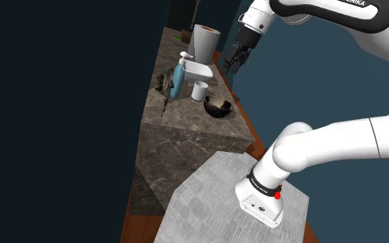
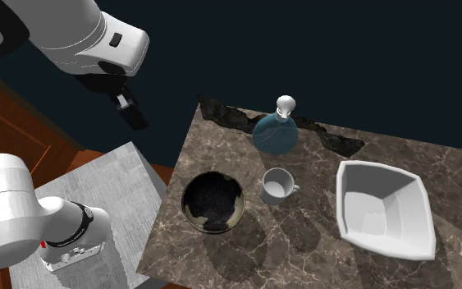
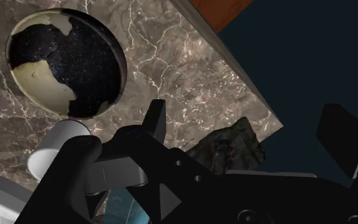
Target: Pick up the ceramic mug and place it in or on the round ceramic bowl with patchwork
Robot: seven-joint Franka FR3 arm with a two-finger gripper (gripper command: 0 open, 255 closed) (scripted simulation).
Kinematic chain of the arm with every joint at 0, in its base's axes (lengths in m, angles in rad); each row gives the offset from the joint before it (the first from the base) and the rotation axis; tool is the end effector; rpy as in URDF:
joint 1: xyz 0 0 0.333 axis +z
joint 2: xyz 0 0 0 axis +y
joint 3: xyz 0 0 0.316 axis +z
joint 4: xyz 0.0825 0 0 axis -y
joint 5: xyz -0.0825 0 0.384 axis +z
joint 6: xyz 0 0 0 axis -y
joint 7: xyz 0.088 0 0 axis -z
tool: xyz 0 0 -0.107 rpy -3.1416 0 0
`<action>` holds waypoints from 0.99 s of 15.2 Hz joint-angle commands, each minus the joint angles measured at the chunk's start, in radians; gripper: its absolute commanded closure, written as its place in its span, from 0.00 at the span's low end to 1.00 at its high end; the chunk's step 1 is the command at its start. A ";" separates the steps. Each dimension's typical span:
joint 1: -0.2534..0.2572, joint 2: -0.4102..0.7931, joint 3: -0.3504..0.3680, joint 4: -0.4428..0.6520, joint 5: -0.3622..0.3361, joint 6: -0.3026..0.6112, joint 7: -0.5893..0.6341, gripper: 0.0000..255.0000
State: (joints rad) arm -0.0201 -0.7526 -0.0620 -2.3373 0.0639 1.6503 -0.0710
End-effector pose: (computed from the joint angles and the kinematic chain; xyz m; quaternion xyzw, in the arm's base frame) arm 0.3234 -0.0260 0.5961 -0.9981 -0.0006 -0.0358 0.0507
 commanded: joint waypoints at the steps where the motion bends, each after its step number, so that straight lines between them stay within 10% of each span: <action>1: 0.000 0.000 0.000 0.000 0.000 0.000 0.000 0.00; 15: -0.045 0.458 -0.099 0.118 -0.093 0.284 -0.120 0.00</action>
State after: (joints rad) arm -0.0621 -0.3327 -0.1548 -2.2365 -0.0250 1.9157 -0.1835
